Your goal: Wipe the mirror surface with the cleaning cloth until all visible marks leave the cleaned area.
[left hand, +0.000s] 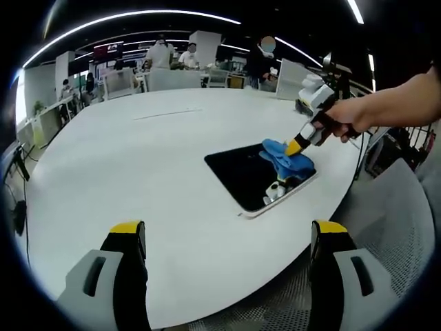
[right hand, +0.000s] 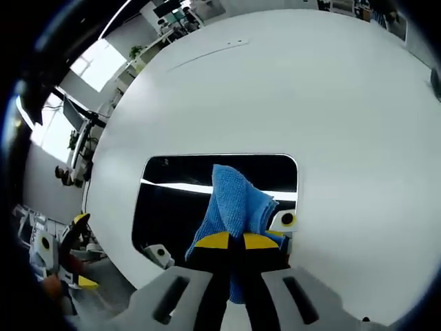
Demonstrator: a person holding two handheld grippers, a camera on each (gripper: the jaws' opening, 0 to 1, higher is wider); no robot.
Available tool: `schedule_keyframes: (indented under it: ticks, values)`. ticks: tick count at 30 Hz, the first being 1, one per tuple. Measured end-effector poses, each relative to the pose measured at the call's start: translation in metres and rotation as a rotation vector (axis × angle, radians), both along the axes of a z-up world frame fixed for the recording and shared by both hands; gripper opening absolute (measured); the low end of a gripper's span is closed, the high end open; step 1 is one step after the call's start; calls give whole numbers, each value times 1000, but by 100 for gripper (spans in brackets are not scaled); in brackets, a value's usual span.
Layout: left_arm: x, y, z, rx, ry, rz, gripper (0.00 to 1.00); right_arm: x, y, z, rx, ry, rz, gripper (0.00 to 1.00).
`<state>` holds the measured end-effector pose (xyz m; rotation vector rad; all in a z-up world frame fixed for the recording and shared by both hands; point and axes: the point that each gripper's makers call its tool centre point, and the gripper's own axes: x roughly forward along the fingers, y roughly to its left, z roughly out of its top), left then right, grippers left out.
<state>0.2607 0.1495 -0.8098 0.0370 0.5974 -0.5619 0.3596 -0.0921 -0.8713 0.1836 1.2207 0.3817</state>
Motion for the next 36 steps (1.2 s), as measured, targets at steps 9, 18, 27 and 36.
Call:
schedule_keyframes:
  ticks: [9, 18, 27, 36]
  values:
    - [0, -1, 1, -3, -1, 0, 99, -1, -14, 0, -17, 3, -12, 0]
    - [1, 0, 1, -7, -4, 3, 99, -1, -25, 0, -48, 12, -25, 0]
    - [1, -1, 0, -6, 0, -1, 99, -1, -29, -1, -77, 13, -19, 0]
    - [0, -1, -1, -3, 3, -2, 99, -2, -29, -2, -170, -26, 58, 0]
